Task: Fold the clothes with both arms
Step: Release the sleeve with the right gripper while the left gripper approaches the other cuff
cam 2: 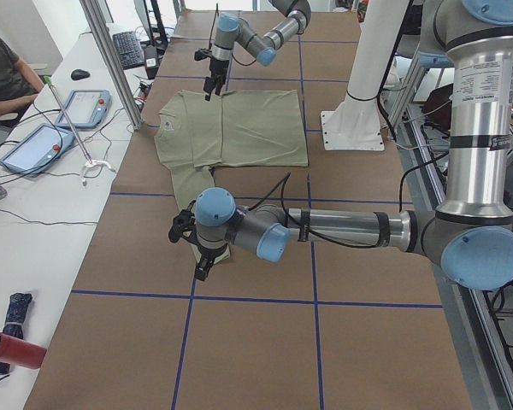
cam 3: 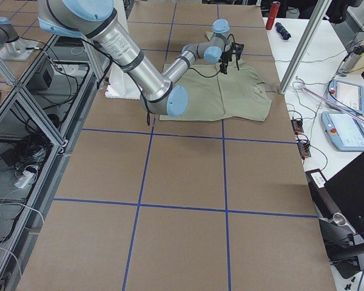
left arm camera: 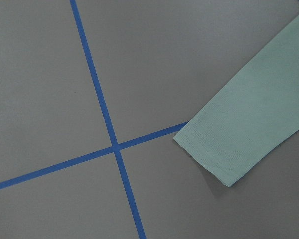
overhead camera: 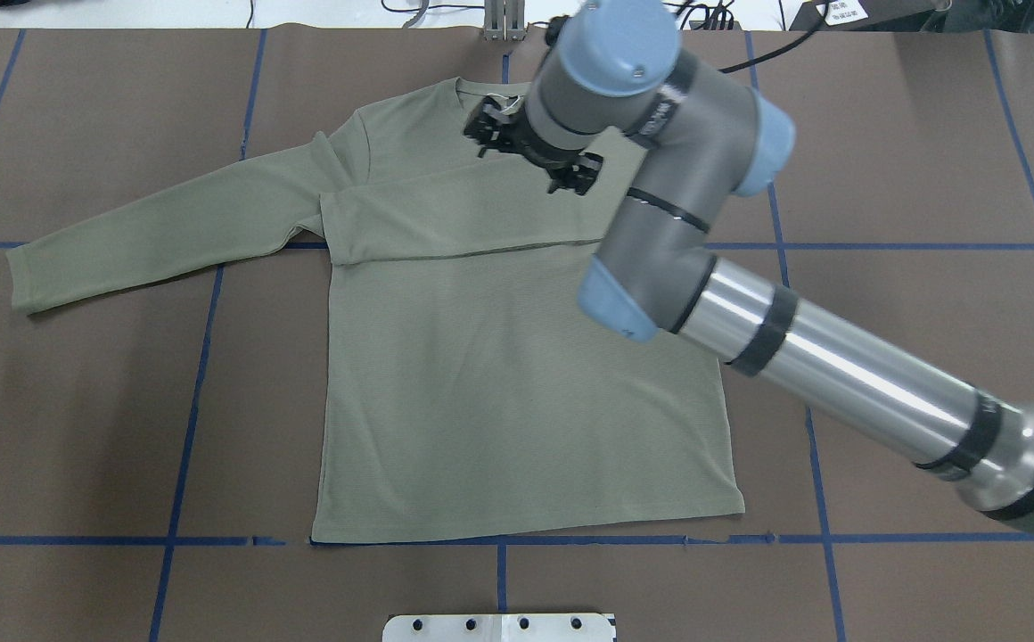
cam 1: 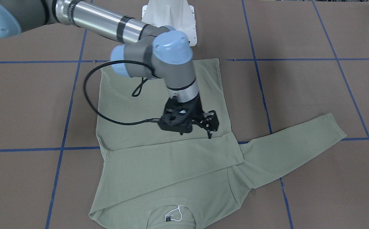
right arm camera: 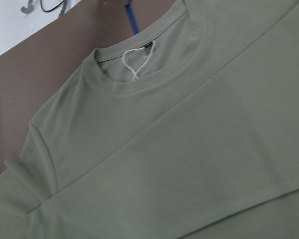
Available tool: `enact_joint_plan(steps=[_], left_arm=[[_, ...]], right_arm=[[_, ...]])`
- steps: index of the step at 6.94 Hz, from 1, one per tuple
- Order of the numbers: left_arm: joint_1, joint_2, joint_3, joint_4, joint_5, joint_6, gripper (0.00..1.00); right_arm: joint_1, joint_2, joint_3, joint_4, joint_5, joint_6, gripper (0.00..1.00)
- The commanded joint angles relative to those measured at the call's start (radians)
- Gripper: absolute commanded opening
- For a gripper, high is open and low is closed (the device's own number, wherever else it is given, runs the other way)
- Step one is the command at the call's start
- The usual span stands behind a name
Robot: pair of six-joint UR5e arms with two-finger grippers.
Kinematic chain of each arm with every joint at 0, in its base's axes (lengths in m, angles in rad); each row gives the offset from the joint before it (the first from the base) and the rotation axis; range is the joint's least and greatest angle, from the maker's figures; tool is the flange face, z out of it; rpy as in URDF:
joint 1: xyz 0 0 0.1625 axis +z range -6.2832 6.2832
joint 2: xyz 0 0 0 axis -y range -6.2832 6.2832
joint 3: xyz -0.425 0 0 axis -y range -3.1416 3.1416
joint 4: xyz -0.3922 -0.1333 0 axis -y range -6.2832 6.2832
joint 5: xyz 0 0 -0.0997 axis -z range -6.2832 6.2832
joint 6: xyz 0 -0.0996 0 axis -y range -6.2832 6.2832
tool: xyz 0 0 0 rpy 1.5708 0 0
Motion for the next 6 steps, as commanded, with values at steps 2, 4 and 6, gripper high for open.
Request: enact_joint_plan(steps=[2,4,6], left_arm=[[0.219,-0.116,0.214,-0.207,-0.002,-0.404,0.89],[0.253,-0.169,0.303,-0.237,0.039,-0.430,0.83],[0.258,-0.195,0.351,-0.238,0.041,-0.428,0.78]], right_arm=[[0.188,-0.317,0.225,-0.002,0.229,-0.215,1.00],[0.196,-0.345,0.236,0.003,0.230,-0.228,1.00],[0.196,-0.359,0.253,0.004,0.227,-0.228,1.00]])
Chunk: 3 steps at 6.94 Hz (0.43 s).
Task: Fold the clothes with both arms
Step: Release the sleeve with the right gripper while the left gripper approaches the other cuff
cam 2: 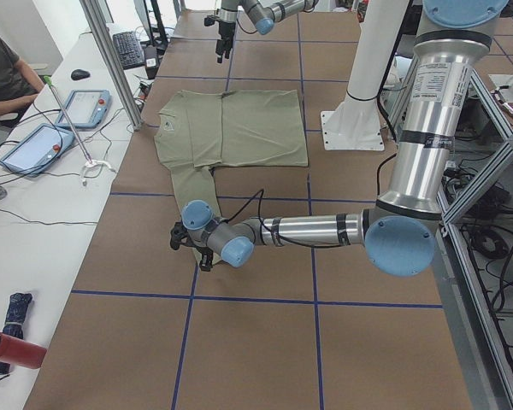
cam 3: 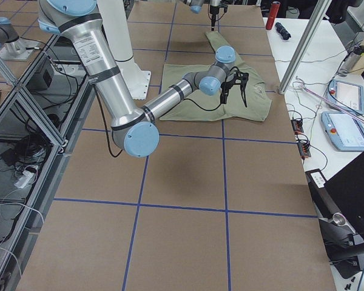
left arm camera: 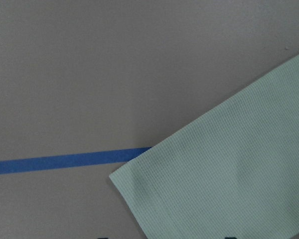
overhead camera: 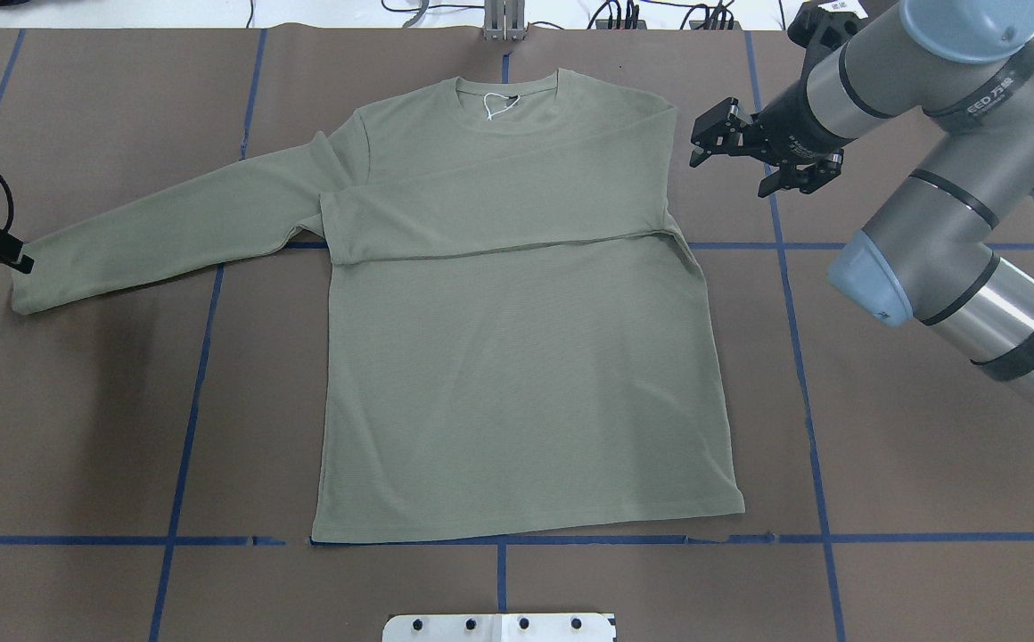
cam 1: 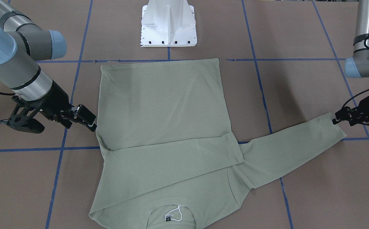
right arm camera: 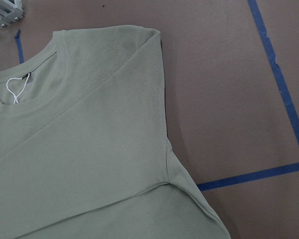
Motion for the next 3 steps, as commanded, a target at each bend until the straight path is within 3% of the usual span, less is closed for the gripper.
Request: enact_joint_plan(steps=[1,3], left_arm=[[0.012,-0.013,0.027,-0.003,0.003,-0.001,0.75],[0.020,-0.036,0.049,-0.003,0.017,-0.001,0.72]], right_arm=[[0.001,-0.006,0.010,0.001,-0.006,-0.001,1.00],[0.001,-0.008,0.011,0.001,-0.012,-0.001,1.00]])
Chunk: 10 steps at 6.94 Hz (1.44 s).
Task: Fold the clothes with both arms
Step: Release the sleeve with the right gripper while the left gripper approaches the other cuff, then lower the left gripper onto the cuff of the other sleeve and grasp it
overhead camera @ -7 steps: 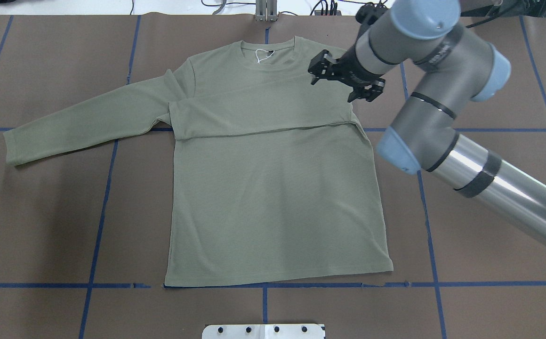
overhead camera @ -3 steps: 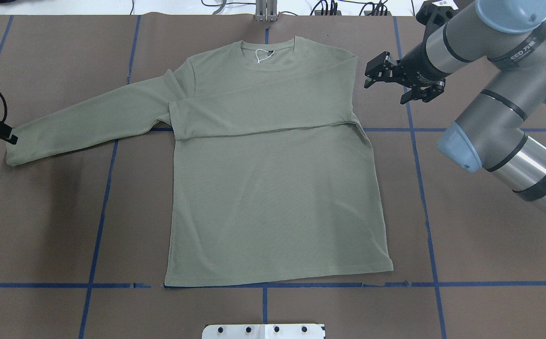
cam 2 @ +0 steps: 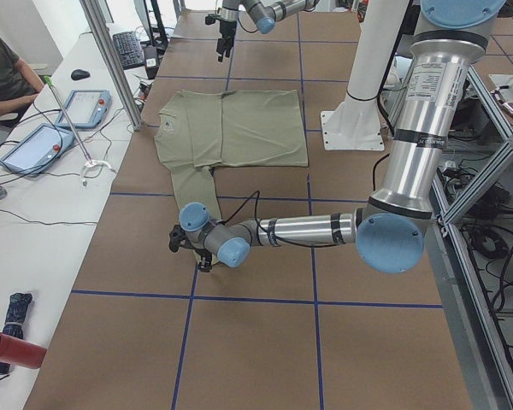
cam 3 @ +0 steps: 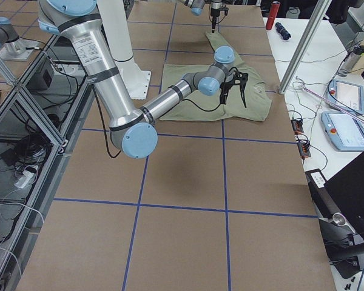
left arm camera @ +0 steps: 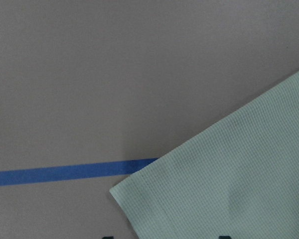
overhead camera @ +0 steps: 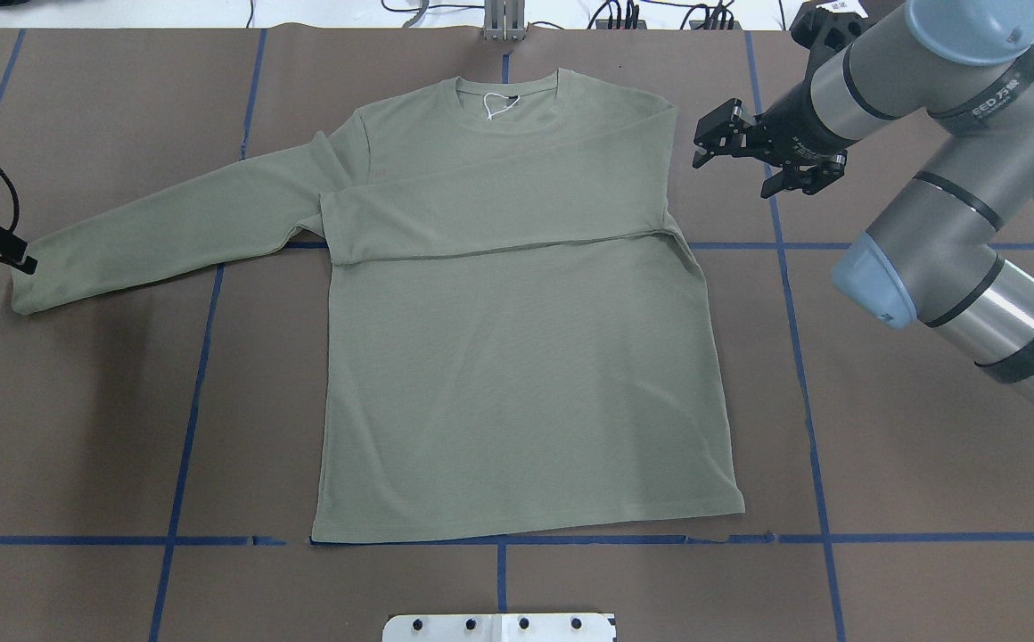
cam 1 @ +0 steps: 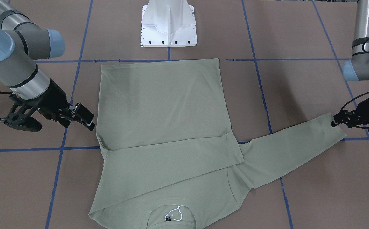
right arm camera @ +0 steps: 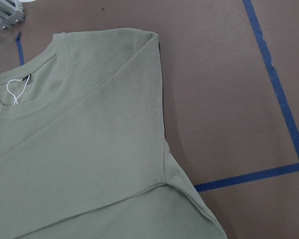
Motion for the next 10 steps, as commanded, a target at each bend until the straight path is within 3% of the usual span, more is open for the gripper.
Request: enact_joint_plan(steps=[1,3,7,9,10], left_arm=[[0.005,-0.015,0.015,0.000,0.005,0.002,0.70],[0.005,-0.015,0.026,0.000,0.006,0.005,0.64],[0.005,-0.015,0.034,0.000,0.035,0.009,0.64],[0.005,-0.010,0.034,-0.035,0.041,0.009,0.43],[0.005,-0.001,0.035,-0.073,0.041,0.000,0.24]], right_arm=[[0.000,-0.001,0.007,0.000,-0.003,0.000,1.00],[0.000,-0.001,0.009,0.000,-0.003,0.000,1.00],[0.000,-0.027,0.052,0.000,-0.003,0.003,1.00],[0.000,-0.036,0.067,0.000,-0.003,0.005,1.00],[0.000,-0.042,0.073,0.000,-0.003,0.005,1.00]])
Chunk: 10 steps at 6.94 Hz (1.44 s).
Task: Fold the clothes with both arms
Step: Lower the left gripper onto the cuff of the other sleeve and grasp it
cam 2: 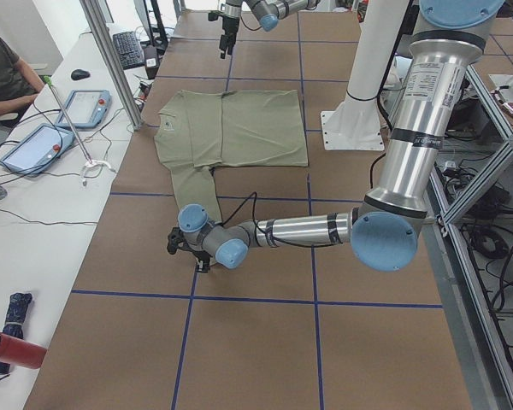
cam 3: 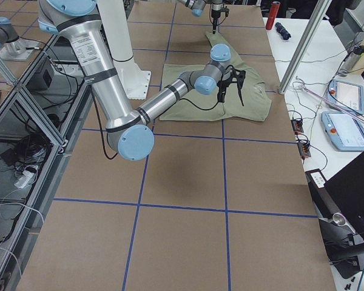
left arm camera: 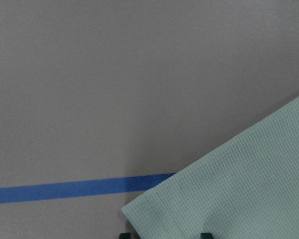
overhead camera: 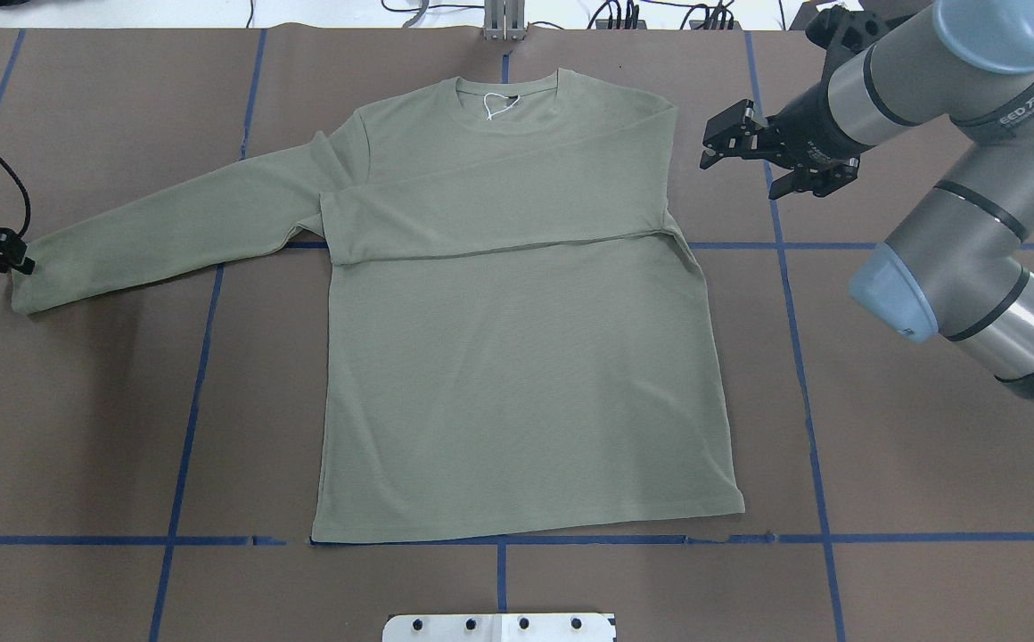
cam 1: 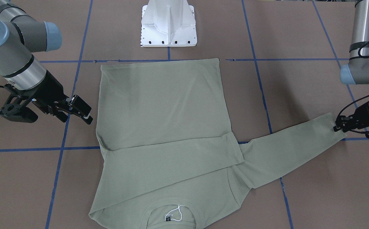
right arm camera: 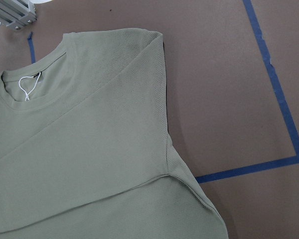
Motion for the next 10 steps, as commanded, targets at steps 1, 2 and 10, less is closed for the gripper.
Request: enact_joint_plan(steps=[1,2,10], left_arm=[[0.002,0.008,0.001,-0.039,0.002,-0.006,0.04],[0.002,0.007,0.000,-0.039,0.002,-0.006,0.00],[0.000,-0.004,0.018,-0.032,0.000,-0.012,0.54]], right_arm=[[-0.002,-0.007,0.009,0.000,-0.002,0.002,1.00],[-0.003,-0.007,0.008,0.000,-0.005,0.005,1.00],[-0.002,-0.007,0.008,0.000,-0.006,0.009,1.00]])
